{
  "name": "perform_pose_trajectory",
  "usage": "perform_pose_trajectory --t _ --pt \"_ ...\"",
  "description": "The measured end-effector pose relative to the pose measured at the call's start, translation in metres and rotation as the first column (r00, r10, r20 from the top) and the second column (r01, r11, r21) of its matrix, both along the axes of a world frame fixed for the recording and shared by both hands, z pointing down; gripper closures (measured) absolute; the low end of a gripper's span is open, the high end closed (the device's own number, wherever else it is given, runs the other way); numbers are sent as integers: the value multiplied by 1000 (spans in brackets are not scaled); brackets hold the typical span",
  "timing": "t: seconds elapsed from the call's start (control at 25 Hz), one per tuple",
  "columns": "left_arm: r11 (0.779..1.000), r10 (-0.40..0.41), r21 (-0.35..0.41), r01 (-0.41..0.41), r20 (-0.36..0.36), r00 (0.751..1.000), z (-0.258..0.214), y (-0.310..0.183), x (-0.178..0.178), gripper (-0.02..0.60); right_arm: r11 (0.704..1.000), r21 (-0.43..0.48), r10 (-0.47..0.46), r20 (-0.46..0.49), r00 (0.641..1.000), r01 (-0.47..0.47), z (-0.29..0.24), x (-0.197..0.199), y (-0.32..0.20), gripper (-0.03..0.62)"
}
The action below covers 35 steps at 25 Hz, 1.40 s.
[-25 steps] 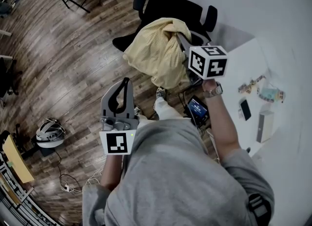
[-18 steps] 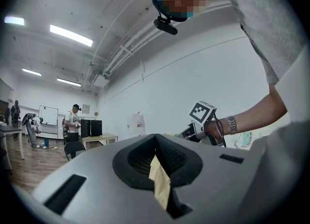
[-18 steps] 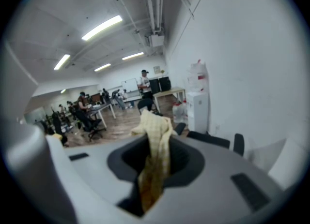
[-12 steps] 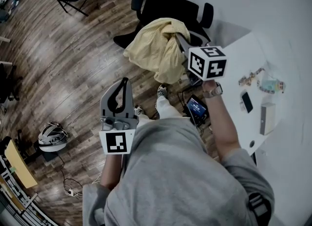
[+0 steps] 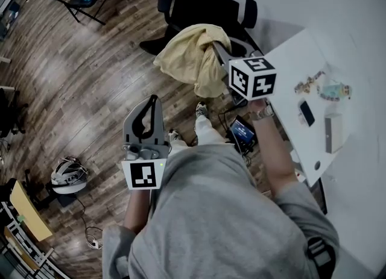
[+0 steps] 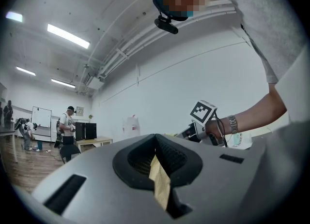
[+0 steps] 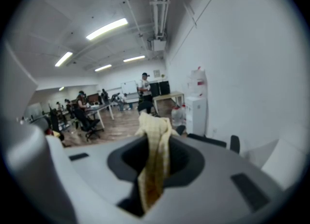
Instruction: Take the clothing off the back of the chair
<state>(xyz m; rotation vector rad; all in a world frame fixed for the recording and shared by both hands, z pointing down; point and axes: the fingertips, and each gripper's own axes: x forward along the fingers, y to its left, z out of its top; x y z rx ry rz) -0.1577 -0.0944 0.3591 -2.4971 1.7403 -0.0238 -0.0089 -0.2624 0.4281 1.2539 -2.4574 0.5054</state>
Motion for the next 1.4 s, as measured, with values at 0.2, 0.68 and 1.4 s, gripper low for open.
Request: perform_pose_trajectory --t 0.2,0.68,1.4 --pt "1000 17 9 -17 8 1000 -1 12 -2 549 1000 15 8 -6 1000 -8 -2 0 16 503" --pt "999 40 13 -40 15 999 1 36 -17 549 999 22 28 -8 1000 -27 3 -9 50 503" --pt "997 67 24 -67 5 998 0 50 -37 549 999 18 32 16 999 -33 1 -31 90 503"
